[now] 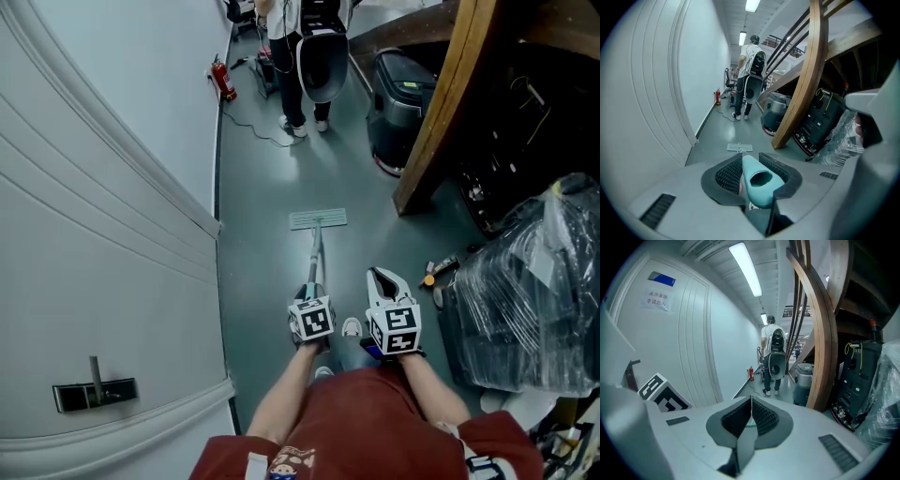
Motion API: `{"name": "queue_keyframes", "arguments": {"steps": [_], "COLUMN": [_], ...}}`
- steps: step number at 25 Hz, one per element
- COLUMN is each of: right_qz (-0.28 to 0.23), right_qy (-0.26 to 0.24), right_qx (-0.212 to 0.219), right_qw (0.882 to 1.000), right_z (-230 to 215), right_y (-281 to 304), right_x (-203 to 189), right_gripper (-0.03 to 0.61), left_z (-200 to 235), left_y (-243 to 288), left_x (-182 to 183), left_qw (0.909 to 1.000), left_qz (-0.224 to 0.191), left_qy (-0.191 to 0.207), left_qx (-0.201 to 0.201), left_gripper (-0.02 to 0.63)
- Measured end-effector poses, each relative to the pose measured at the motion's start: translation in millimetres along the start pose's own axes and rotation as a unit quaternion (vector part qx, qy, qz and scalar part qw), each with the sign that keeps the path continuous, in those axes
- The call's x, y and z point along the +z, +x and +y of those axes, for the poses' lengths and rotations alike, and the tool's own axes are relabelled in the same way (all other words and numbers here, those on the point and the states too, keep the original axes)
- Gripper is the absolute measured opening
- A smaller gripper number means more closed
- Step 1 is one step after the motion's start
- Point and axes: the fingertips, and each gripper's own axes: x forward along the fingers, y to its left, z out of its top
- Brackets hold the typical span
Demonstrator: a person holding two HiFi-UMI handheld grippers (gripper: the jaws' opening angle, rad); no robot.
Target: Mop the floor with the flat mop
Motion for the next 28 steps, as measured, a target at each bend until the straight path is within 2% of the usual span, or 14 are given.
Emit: {"name": "queue_keyframes", "arguments": {"steps": [17, 28], "right_qz": [-0.009, -0.017], "right_qy": [-0.024, -0.029], "right_qx": [-0.023, -0.018], "right_qw": [0.999, 0.999], "right_z": [97, 81], "right_y": [-130, -229], "right_x": [-53, -87], "right_gripper": [0.02, 0.02], "left_z": [32, -16], "left_y": [-112, -173], "left_x": [-133, -203], "left_qw": [0.9998, 0.9999], "left_qz": [0.003, 0.008], "left_qy": [0.01, -0.012], "left_qx": [-0.019, -0.004], "left_gripper": [0.126, 0.127]}}
